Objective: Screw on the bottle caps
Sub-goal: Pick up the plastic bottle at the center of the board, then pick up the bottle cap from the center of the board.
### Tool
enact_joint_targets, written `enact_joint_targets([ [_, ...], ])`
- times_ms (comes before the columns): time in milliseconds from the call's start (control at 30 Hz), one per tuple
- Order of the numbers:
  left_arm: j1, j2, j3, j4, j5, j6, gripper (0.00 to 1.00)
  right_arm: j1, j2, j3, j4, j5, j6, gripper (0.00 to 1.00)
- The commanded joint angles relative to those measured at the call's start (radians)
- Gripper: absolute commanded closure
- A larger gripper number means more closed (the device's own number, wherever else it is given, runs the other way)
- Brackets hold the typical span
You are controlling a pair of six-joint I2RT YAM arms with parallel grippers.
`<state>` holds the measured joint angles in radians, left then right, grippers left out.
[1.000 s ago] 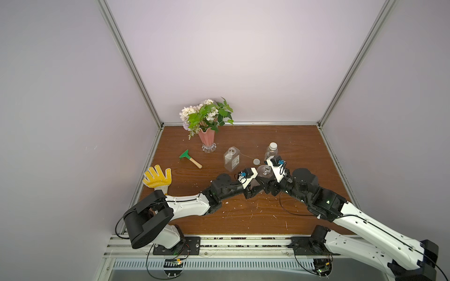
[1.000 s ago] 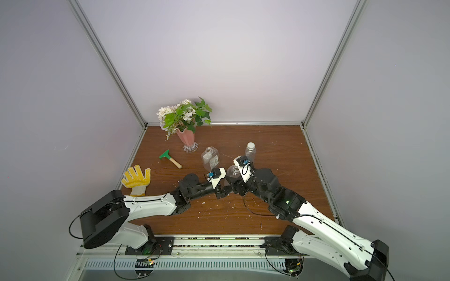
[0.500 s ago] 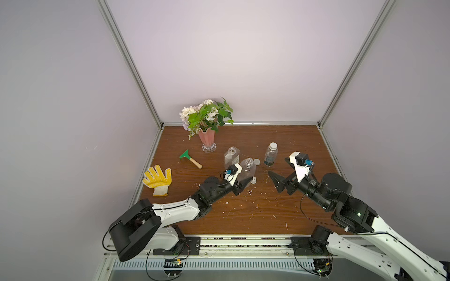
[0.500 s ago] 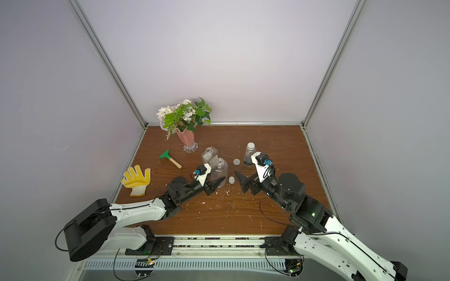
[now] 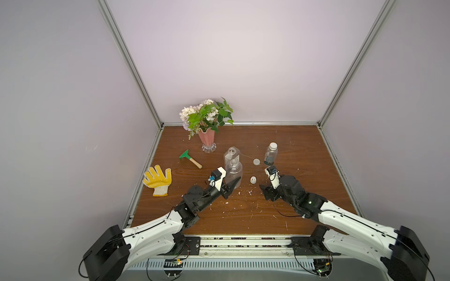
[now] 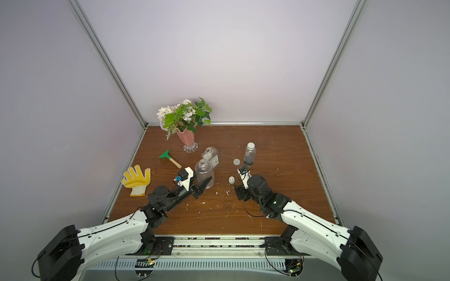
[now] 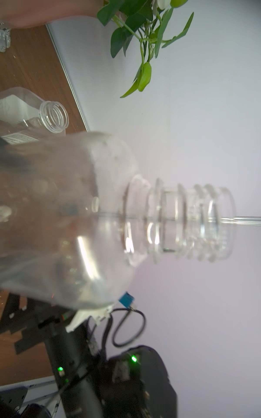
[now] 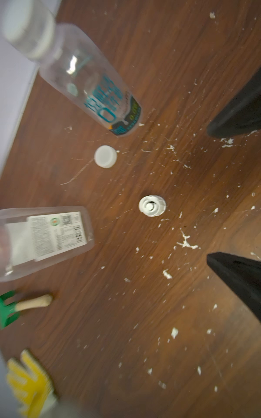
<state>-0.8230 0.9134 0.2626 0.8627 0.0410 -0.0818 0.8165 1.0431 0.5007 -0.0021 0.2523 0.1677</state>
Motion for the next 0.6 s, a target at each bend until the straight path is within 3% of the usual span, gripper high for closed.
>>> enact_joint_targets([
  [0,0.005,-0.038,0.001,-0.042,-0.023,0.013,0.55,-0.007,0.118,0.011,0.198,-0.012,0.035,0.16],
  [233,0.004,-0.052,0.001,-0.060,-0.024,0.017,0.55,-0.008,0.370,0.072,0.283,-0.020,0.035,0.24],
  [567,0.004,-0.033,0.007,-0.057,-0.020,0.018,0.55,-0.010,0.577,0.178,0.338,-0.047,0.040,0.39],
])
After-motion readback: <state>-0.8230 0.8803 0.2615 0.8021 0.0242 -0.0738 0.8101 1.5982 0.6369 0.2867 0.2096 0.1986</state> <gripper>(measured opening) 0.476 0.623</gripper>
